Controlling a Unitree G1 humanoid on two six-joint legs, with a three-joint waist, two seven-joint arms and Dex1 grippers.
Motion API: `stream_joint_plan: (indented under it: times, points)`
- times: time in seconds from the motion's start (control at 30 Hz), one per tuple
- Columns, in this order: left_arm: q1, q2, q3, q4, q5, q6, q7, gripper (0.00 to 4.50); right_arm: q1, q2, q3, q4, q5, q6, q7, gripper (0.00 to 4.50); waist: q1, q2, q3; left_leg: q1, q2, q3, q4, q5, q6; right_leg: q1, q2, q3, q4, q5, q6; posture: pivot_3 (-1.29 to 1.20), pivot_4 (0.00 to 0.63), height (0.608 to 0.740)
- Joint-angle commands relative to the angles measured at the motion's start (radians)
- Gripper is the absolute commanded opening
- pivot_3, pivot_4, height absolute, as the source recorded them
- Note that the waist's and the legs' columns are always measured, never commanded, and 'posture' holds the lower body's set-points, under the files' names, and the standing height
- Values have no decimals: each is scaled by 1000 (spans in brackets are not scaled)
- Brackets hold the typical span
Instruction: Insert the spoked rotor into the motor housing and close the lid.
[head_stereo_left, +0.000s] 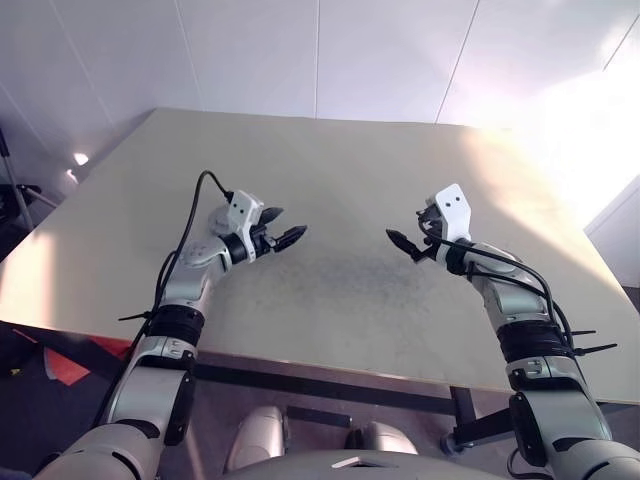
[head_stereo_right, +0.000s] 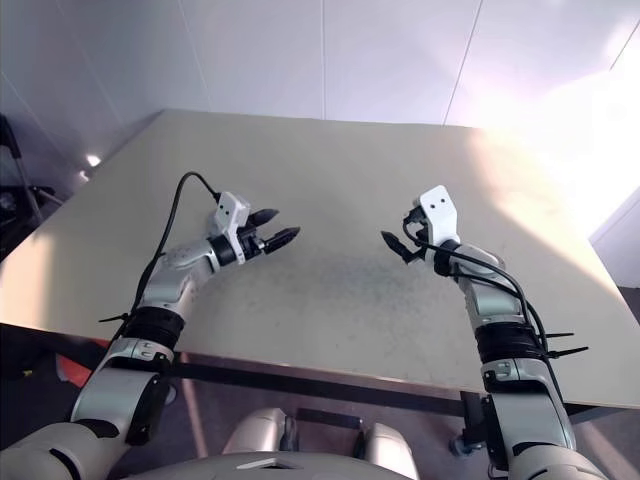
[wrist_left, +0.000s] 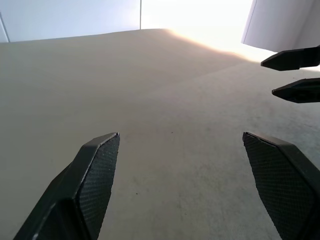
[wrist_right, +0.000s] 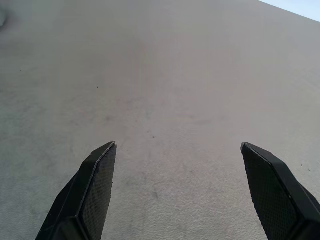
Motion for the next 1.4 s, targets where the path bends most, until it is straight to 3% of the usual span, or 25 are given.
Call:
stream_joint_plan:
  times: [0.03, 1.4]
  points:
    - [-30, 1, 15, -17, -2, -25, -2, 4160, -13, -16, -16, -35, -2, -10, -4, 4500, 0, 0, 0, 0, 0, 0, 0, 0, 0, 0, 0, 0, 0, 0, 0, 0, 0, 740]
    - [-40, -4, 15, 4, 1, -37, 0, 4160, -2, -22, -17, -39, 1, -6, -14, 4500, 0, 0, 0, 0, 0, 0, 0, 0, 0, 0, 0, 0, 0, 0, 0, 0, 0, 740]
